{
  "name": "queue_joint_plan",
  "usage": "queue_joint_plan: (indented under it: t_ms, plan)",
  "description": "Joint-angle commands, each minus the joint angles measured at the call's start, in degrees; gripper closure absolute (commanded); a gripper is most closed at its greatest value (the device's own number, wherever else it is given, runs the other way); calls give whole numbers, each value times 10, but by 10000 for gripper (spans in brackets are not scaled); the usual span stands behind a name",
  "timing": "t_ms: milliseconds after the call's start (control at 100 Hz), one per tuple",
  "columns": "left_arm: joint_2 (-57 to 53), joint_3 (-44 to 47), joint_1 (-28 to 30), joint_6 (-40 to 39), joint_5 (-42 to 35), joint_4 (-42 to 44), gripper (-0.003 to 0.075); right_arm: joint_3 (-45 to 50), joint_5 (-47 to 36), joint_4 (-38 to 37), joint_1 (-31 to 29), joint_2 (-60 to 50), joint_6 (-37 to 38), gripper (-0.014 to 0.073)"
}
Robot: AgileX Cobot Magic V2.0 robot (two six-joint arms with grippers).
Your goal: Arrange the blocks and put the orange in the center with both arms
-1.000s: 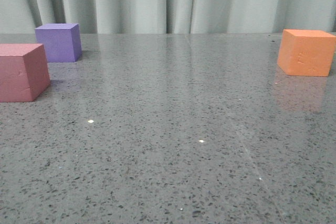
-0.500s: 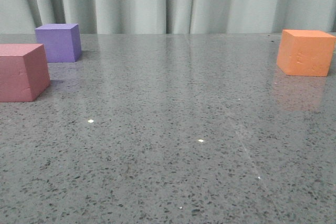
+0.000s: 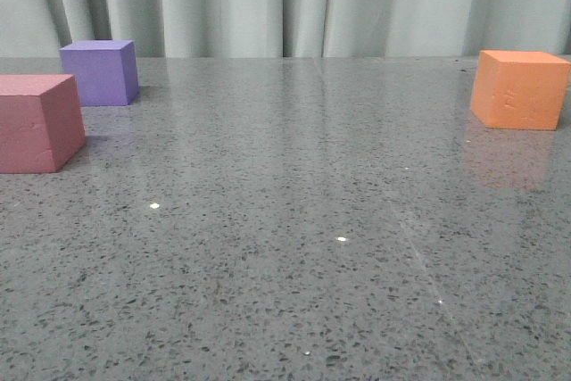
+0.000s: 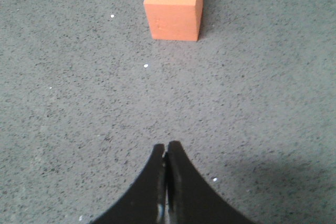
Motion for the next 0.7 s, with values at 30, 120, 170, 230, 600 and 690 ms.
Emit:
queue_joint_plan:
  t_ms: [30,120,170,230,600,690]
  plan:
    - [7,-20,0,42,-33,12,608,-19,-48,-37,-2,4,-8,491]
    - [7,-20,0,44,-30,10,384,-19,-48,-39,-2,4,-8,271]
    - [7,-20,0,44,-30,7,233,-19,-48,-38,-2,4,-8,127]
    - [7,-20,0,43,-30,7,72,-19,-48,-33,-2,4,-8,-39]
    - [7,-20,0,42,-35,7,158,-46,-65,-2,-2,26,-8,-41]
    - [7,-20,0,42,-35,7,174,-84,-63,3,-1,64,-8,-41]
